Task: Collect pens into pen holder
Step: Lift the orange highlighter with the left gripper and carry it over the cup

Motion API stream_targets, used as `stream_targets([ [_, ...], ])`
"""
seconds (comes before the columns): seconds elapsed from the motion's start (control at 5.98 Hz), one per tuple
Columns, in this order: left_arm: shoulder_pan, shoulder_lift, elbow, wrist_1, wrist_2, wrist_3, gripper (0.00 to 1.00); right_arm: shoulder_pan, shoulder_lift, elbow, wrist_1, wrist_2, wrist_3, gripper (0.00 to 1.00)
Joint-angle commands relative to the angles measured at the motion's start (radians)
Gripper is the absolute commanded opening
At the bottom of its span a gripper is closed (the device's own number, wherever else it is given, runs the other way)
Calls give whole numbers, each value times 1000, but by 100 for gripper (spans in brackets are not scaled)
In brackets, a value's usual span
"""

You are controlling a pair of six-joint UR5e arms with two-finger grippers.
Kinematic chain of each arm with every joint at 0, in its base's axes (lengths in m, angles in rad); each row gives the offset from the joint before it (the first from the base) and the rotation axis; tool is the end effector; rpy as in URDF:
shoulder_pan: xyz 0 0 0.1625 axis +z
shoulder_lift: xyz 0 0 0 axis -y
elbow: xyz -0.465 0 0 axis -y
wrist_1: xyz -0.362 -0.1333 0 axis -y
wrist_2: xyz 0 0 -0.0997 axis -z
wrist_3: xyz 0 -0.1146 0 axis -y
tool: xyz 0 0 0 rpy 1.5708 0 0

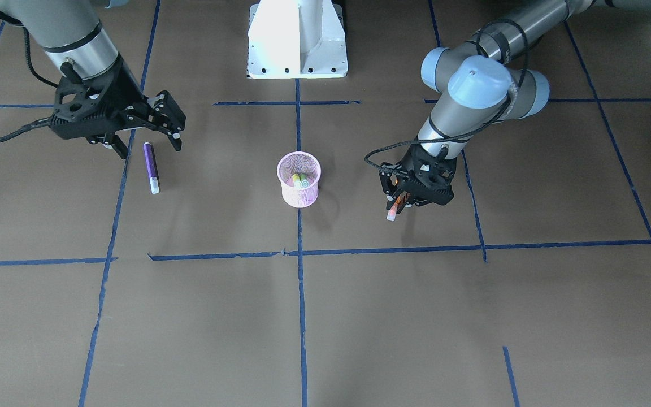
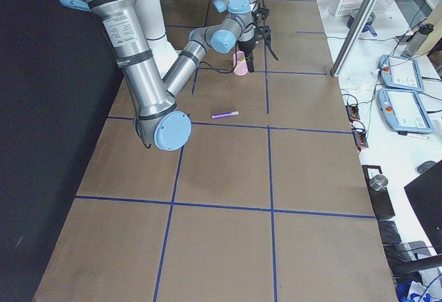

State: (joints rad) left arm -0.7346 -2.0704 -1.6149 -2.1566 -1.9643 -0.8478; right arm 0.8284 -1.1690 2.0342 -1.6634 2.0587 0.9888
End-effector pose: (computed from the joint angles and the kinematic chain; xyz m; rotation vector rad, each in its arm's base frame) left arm 0.4379 -0.5160 0.3385 0.4805 1.0644 0.2119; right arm -0.3190 -0.4654 0.3178 0.1377 -0.8753 0.0417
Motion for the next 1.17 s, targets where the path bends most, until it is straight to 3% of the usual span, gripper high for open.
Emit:
stream_targets([
  [0.0,-35,-7,-32,-279,68,-16,0,11,-27,-47,-45,23,-4,100],
  [0.33,-22,-7,-36,-565,152,-216,0,2,-64,-71,-23,18,-5,100],
  [0.67,90,-13,36,-810,312,-205,0,0,-61,-68,-21,15,-7,100],
  [0.84,116,-19,58,-872,329,-81,0,0,-61,-69,-21,14,-9,100],
  [1.0,183,-13,67,-923,441,49,0,-5,-57,-69,-21,14,-9,100],
])
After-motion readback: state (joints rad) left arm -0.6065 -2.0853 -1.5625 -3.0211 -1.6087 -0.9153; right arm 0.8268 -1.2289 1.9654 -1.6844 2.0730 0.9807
